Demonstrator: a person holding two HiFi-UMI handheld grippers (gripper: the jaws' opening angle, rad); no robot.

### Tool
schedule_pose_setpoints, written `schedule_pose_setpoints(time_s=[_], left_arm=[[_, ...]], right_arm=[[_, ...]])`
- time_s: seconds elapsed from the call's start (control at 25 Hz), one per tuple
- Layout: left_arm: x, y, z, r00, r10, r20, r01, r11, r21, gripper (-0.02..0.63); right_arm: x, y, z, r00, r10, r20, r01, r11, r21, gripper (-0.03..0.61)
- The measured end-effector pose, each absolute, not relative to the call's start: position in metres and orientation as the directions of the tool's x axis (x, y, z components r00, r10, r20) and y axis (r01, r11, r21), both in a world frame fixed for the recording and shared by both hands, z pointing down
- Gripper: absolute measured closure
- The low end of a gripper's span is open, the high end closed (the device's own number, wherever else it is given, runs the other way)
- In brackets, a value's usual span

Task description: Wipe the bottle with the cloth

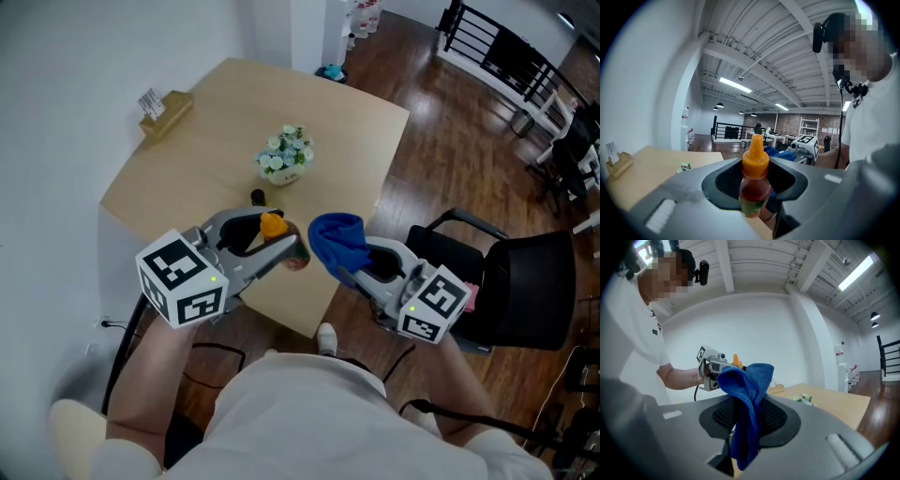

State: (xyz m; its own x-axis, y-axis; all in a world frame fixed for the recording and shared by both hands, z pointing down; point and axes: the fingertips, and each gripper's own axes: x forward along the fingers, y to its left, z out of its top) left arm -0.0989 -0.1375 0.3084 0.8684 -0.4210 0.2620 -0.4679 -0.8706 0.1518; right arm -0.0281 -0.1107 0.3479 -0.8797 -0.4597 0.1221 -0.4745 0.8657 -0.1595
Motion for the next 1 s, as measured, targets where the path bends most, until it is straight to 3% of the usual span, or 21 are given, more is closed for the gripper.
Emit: schedule_pose_setpoints(time_s=[0.28,1.0], left_arm=[[-0.086,-0.15,0.325,0.861,-0.426,0.279,-0.483,-0.857,0.182,0.453],[-0.08,-0.152,0.276,0.862,-0.462,0.209,-0.496,-0.854,0.156,0.453]], right_arm=[[-0.045,-0.086,0.308,-0.914,-0.402,0.06,-0.405,0.912,-0.07,0.462],[-0.032,-0.083,0.405,-0.901,-0.386,0.198,-0.423,0.881,-0.21,0.462]])
